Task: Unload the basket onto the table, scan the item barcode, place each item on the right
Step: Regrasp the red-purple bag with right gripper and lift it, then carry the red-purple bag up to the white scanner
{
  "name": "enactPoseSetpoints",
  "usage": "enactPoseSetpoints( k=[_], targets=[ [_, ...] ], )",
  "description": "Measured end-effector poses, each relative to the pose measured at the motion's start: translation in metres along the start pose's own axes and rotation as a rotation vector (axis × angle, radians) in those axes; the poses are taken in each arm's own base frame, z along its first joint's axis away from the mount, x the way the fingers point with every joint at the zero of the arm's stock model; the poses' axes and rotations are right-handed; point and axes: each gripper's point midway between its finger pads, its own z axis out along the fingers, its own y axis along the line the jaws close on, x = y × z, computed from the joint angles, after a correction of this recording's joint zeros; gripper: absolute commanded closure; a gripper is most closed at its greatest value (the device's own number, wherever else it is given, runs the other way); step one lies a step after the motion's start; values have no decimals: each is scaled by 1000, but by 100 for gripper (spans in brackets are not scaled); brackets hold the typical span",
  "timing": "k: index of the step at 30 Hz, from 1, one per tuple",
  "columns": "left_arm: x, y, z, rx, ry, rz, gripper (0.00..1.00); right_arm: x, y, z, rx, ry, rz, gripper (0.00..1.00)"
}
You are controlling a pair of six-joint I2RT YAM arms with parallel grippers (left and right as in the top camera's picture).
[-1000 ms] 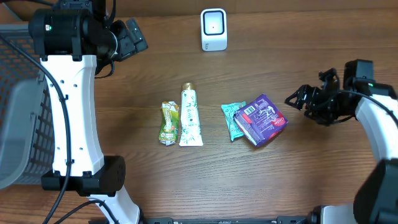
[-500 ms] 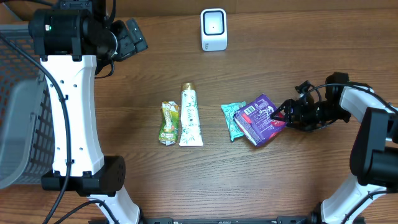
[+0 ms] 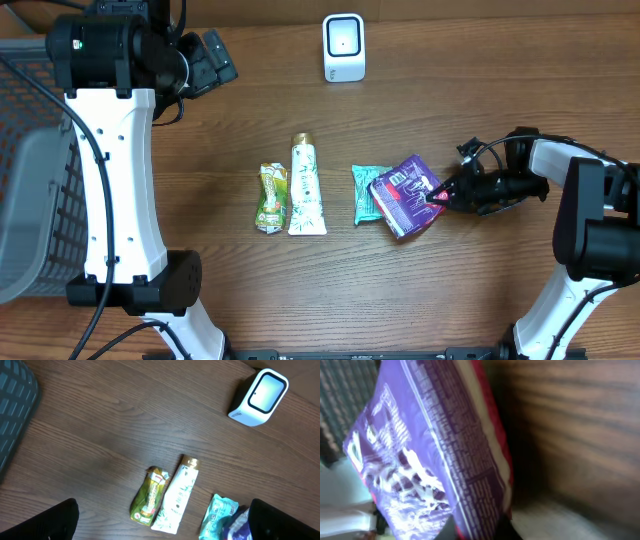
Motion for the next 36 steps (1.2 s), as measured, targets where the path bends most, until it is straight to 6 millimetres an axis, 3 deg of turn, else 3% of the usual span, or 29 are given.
enactPoseSetpoints(
  k=[5,10,15,19,21,36],
  targets=[
    [0,0,0,0,0,-1,0,4,16,-9,-34,23,57,96],
    [0,0,0,0,0,-1,0,-21,55,-41,61,-65,-56,96],
    [0,0,0,0,0,-1,1,-55,130,-82,330,-276,-265,96],
    [0,0,0,0,0,-1,0,-58,196,-93,456,-434,-380,96],
    [0,0,0,0,0,-1,0,-55,214,-95,467,-478,-392,96],
    [0,0,0,0,0,-1,1,-59,229,-127,537,-604,-315,96]
  ],
)
